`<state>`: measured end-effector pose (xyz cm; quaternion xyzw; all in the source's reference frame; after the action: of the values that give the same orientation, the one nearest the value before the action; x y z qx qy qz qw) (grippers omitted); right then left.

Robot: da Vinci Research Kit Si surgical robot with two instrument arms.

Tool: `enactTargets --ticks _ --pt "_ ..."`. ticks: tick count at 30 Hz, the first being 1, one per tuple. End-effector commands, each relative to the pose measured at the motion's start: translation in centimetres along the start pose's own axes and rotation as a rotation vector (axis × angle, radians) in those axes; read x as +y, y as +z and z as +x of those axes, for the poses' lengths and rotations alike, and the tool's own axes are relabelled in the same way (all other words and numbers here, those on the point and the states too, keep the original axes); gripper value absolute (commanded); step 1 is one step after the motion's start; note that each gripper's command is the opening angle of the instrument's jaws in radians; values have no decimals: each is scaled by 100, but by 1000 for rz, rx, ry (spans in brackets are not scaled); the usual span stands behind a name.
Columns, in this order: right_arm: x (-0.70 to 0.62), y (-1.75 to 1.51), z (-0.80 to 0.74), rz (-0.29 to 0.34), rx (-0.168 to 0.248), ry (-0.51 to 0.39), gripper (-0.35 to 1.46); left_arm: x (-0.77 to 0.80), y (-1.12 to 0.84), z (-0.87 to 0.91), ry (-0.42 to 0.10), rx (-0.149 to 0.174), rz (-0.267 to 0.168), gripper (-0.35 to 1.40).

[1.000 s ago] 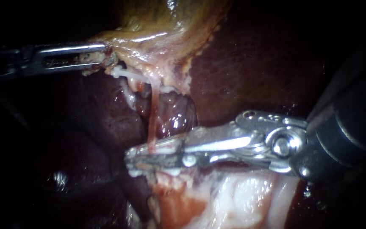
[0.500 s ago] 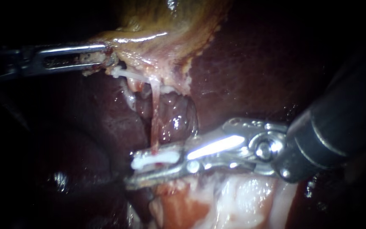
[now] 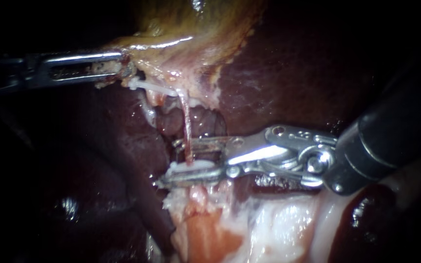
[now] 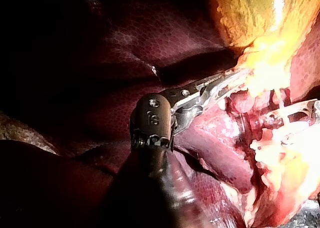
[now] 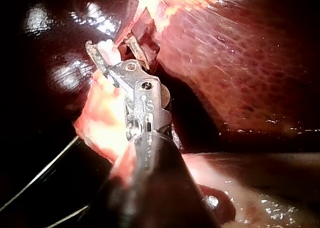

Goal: Going back second clip right tube

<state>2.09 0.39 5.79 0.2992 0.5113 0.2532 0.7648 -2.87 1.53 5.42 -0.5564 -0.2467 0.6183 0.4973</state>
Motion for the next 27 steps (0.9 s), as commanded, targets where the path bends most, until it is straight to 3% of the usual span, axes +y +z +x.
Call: enactTargets --ticks 1,6,13,19,27 --pt "0 -2 0 1 -5 -8 49 0 0 0 0 0 0 -35" --pt "-4 -25 -4 13 -10 -116 50 1 -2 0 0 0 0 -35" --pt "-1 -101 -1 23 -7 -238 50 1 -2 0 0 0 0 -35" --pt "4 -143 6 -3 -47 -275 50 1 -1 0 0 0 0 -35" --pt "3 -156 1 -3 -74 -281 50 1 8 -7 4 4 5 -35"
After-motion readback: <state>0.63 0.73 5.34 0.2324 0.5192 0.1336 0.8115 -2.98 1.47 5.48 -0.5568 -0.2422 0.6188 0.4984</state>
